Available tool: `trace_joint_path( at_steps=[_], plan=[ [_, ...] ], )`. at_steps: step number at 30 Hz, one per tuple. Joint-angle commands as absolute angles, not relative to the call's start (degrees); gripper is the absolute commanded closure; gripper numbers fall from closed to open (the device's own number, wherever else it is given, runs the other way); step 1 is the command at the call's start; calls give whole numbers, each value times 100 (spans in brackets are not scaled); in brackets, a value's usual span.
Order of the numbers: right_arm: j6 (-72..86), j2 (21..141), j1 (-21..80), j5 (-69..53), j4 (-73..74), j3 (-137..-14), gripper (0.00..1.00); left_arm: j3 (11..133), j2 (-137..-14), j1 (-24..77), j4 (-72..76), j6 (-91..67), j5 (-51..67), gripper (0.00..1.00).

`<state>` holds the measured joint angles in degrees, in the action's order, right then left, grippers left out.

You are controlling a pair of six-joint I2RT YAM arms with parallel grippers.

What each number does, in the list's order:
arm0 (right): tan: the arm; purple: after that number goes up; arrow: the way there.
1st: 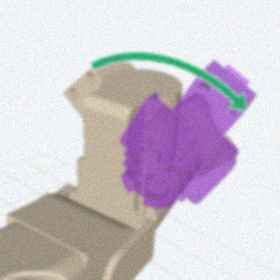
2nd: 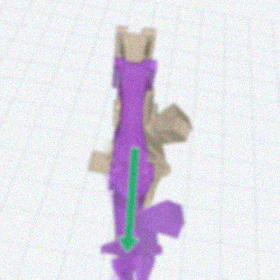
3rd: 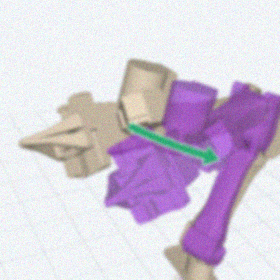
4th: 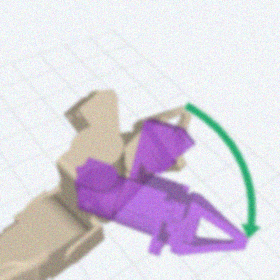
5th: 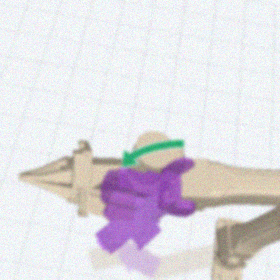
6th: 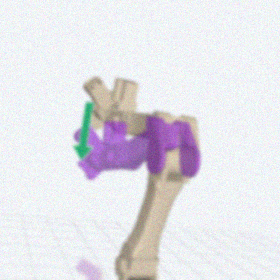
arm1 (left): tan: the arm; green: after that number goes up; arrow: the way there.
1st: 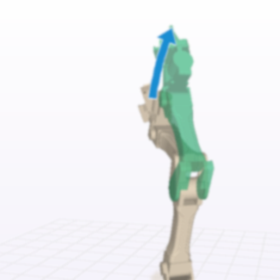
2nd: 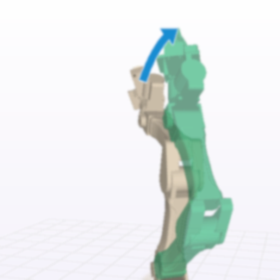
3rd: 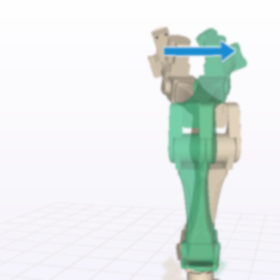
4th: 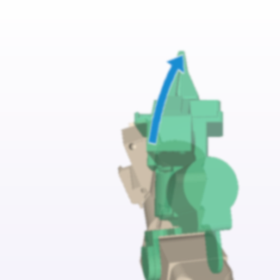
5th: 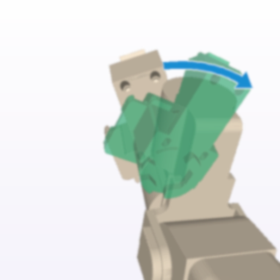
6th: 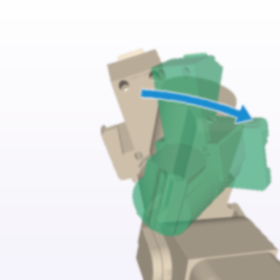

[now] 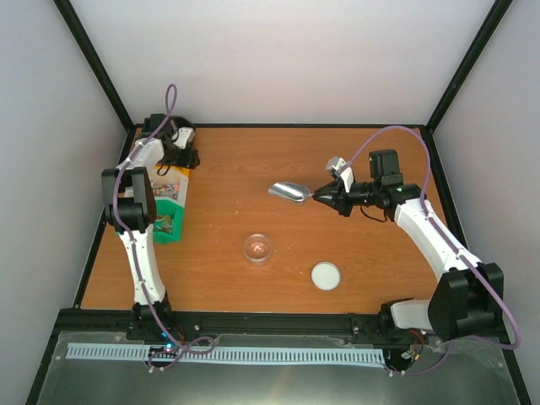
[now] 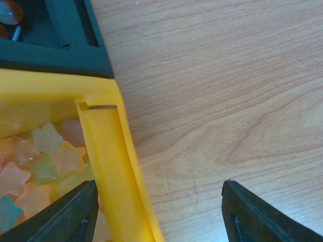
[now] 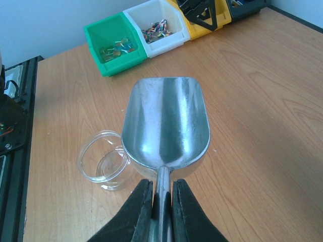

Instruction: Pack the candies

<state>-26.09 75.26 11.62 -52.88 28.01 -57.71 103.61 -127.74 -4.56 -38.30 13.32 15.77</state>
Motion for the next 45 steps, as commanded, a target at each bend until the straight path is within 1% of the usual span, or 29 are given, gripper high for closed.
trace_joint_path(
  at_steps=[1,10,14,17,21,24,27,29,31,35,38,41,45],
  plan=[
    [-2626,7504,1122,-5326,2766,-5933,97,10020,-12605,-222,-3791,1172,1835,33],
    [-2702,7469,1125,-5292,2839,-5886,97,8969,-11936,271,-3194,180,2253,37],
    [-2673,7466,1125,-5294,2800,-5861,97,8636,-11759,648,-2919,-52,2326,37],
    [-2677,7438,1125,-5287,2799,-5854,97,8858,-11903,849,-3076,-75,2418,37],
    [-2698,7373,1125,-5251,2826,-5812,97,9482,-12023,879,-3615,234,2530,36],
    [-2747,7348,1125,-5235,2850,-5783,97,9861,-11900,824,-4214,808,2577,30],
    [-2734,7340,1125,-5277,2820,-5763,97,10343,-11860,501,-4971,1256,2727,26],
    [-2712,7343,1124,-5305,2787,-5773,97,10658,-11858,98,-5341,1463,3021,23],
    [-2701,7332,1124,-5302,2768,-5766,97,10926,-11885,-314,-5657,1717,3046,20],
    [-2599,7351,1134,-5228,2733,-5785,97,11072,-11877,-1122,-5953,2208,2722,19],
    [-2499,7365,1145,-5226,2695,-5813,97,11155,-11998,-1658,-6331,2556,2725,19],
    [-2405,7406,1226,-5147,2662,-5853,97,10946,-12048,-2063,-6654,2963,2812,21],
    [-2399,7496,1519,-4990,2634,-5880,97,10029,-11771,-2298,-6586,3466,2784,23]
  ],
)
